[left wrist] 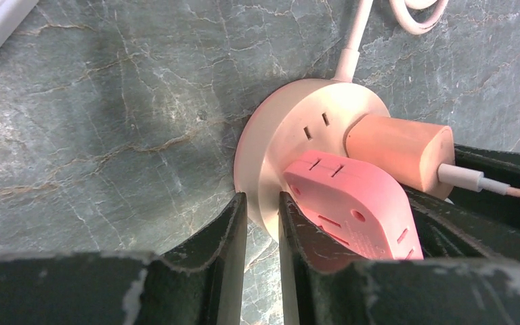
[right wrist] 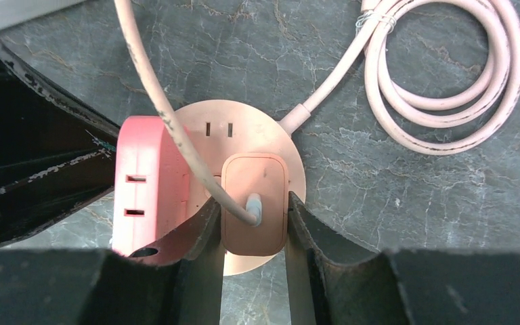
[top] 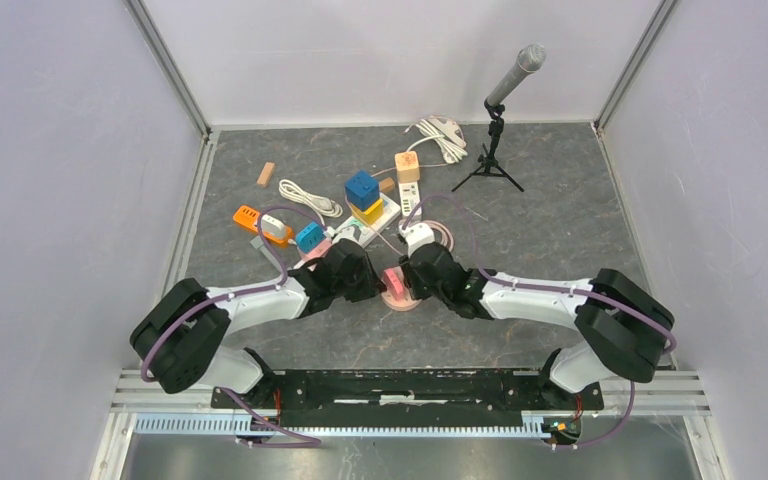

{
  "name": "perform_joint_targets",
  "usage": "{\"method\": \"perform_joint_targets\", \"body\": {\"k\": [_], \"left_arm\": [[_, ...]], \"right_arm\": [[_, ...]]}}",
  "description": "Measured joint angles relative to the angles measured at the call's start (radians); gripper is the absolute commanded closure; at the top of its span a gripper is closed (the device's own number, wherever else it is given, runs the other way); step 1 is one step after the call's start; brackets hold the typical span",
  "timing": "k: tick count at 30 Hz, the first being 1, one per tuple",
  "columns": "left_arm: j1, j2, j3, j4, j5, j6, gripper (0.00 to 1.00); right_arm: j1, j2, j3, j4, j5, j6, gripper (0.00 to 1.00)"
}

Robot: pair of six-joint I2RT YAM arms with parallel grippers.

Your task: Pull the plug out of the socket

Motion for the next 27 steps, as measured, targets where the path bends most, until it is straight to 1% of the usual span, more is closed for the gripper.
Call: {"method": "perform_joint_targets", "body": {"k": [5, 10, 13, 17, 20, 27], "left_arm": [[-0.004, 0.009, 0.000, 0.018, 0.001, -0.004, 0.72], [-0.006, 0.009, 0.000, 0.017, -0.001, -0.014, 0.72], [-0.006, 0.009, 0.000, 0.015, -0.003, -0.023, 0.73], [-0.008, 0.010, 0.002, 0.014, -0.004, -0.028, 0.73], [-0.012, 0.013, 0.006, 0.014, -0.007, -0.031, 0.73], [-0.013, 0.016, 0.006, 0.015, -0.009, -0.043, 0.73]], "right_arm": [[-0.076, -0.039, -0.047, 0.038, -0.122, 0.060, 1.00], [-0.091, -0.040, -0.053, 0.050, -0.153, 0.064, 1.00], [-0.070, -0.040, -0.048, 0.039, -0.114, 0.037, 1.00], [-0.018, -0.035, -0.020, 0.001, -0.018, -0.019, 1.00], [-0.013, -0.036, -0.018, -0.001, -0.005, -0.037, 1.00], [-0.094, -0.047, -0.017, -0.013, -0.158, -0.003, 1.00]]}}
